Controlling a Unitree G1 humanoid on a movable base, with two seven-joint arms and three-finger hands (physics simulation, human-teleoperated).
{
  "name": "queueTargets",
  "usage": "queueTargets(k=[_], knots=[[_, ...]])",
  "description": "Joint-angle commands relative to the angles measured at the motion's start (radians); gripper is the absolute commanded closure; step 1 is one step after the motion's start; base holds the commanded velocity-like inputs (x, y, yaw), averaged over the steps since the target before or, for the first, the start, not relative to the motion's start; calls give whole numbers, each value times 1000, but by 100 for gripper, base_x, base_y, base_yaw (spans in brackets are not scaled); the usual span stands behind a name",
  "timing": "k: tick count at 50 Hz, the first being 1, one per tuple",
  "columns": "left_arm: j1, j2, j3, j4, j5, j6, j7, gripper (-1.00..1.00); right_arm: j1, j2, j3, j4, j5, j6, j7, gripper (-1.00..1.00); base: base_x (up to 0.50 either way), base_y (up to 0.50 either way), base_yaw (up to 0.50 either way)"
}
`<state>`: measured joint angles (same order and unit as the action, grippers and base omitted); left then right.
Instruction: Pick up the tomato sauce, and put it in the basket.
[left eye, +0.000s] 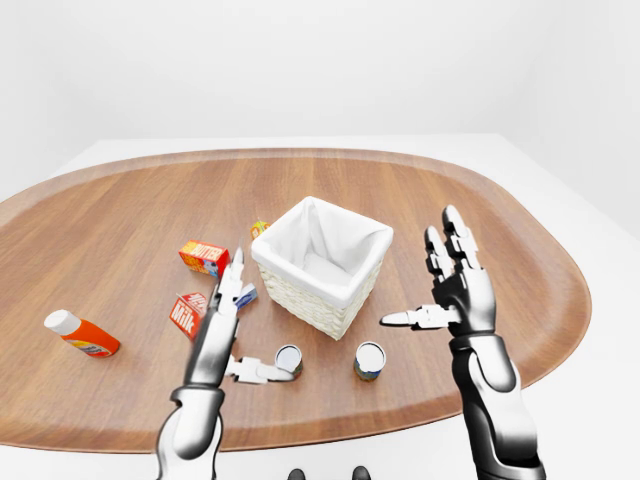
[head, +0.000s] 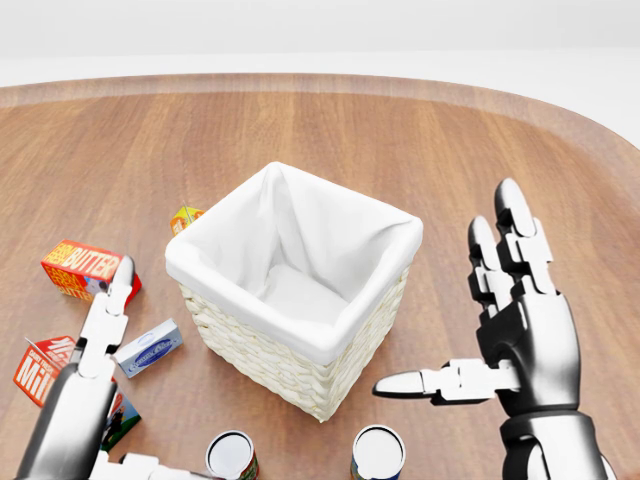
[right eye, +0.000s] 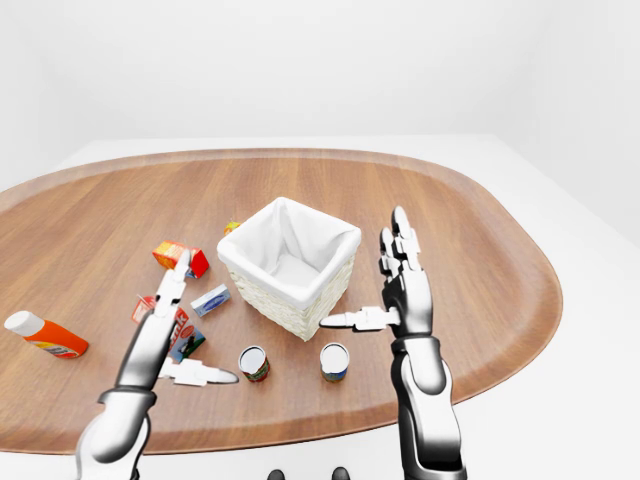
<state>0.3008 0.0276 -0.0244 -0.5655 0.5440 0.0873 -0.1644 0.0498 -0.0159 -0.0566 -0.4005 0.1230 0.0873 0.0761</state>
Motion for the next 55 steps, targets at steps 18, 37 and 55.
queueTargets(k=[18,37,55], knots=[[10,-1,-2,48,21,-42,35,-100,-2,0,-1,3,1,0,-2,-100,0,0,0],[-2,4,-5,106,27,-70,62,-100,-4,-1,-4,5,2,0,-1,-100,0,0,0],[-4,8,-10,166,47,-126,98,-100,-4,0,-2,13,1,0,-1,-100,0,0,0]])
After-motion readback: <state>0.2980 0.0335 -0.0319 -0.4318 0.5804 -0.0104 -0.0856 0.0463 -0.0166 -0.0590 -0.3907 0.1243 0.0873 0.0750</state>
